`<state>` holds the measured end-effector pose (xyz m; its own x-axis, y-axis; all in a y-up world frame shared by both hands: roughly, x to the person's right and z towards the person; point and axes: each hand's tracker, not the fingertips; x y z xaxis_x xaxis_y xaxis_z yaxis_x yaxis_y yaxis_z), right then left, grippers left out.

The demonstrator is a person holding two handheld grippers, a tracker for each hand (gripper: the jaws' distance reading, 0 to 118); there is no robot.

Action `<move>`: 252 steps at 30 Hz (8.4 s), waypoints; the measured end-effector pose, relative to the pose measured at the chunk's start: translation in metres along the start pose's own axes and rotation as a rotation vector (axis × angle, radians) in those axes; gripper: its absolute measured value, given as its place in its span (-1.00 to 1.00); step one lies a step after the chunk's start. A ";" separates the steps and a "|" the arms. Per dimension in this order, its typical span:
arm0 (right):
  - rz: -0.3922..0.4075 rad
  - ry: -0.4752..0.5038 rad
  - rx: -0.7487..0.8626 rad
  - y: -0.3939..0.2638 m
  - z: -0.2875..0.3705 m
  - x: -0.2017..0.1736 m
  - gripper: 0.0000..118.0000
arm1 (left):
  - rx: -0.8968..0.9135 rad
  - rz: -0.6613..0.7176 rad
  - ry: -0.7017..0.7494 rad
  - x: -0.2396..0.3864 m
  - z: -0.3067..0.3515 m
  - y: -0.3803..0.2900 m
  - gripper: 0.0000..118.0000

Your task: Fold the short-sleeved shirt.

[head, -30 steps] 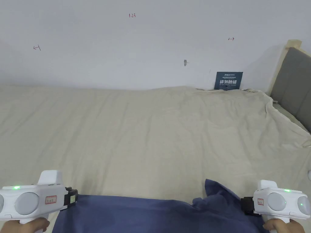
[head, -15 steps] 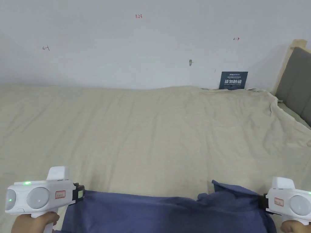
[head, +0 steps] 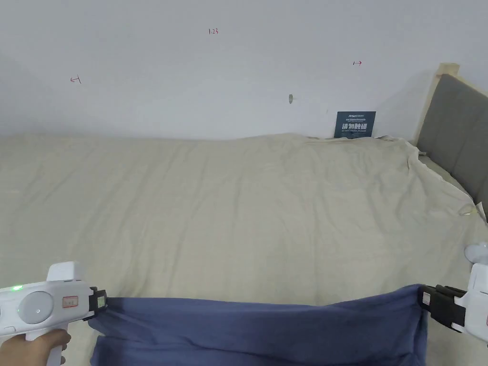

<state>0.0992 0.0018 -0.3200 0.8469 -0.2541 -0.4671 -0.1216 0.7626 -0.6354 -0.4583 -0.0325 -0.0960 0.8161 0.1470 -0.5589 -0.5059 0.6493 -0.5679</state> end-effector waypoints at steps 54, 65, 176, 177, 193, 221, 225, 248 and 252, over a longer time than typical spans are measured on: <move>0.210 -0.233 0.383 -0.063 0.098 -0.095 0.11 | 0.542 -0.111 0.082 0.033 0.119 -0.071 0.25; 0.259 -0.164 0.404 -0.064 0.086 -0.108 -1.00 | 0.430 -0.091 -0.010 0.023 0.112 -0.079 -1.00; 0.155 -0.239 0.292 -0.083 0.106 -0.053 -1.00 | -0.288 -0.045 -0.405 0.168 -0.024 -0.094 0.95; 0.155 -0.237 0.293 -0.082 0.106 -0.053 -1.00 | -0.256 -0.052 -0.404 0.166 -0.012 -0.089 0.95; 0.176 -0.212 0.309 -0.073 0.105 -0.065 -1.00 | 0.058 -0.207 -0.150 0.100 0.030 -0.095 -0.84; 0.148 -0.268 0.306 -0.076 0.117 -0.045 -1.00 | -0.066 -0.372 -0.350 0.191 -0.008 -0.186 -1.00; 0.157 -0.255 0.305 -0.072 0.115 -0.049 -1.00 | -0.023 -0.213 -0.419 0.161 0.016 -0.149 -1.00; 0.202 -0.213 0.275 -0.071 0.096 -0.074 -1.00 | -0.283 0.109 -0.314 -0.019 -0.040 -0.097 0.60; 0.211 -0.221 0.270 -0.071 0.097 -0.073 -1.00 | -0.309 0.080 -0.307 -0.008 -0.056 -0.107 0.16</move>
<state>0.0961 0.0236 -0.1809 0.9122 0.0364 -0.4081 -0.1894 0.9207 -0.3411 -0.4263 -0.1450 -0.0638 0.7926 0.4331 -0.4291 -0.5923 0.3803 -0.7103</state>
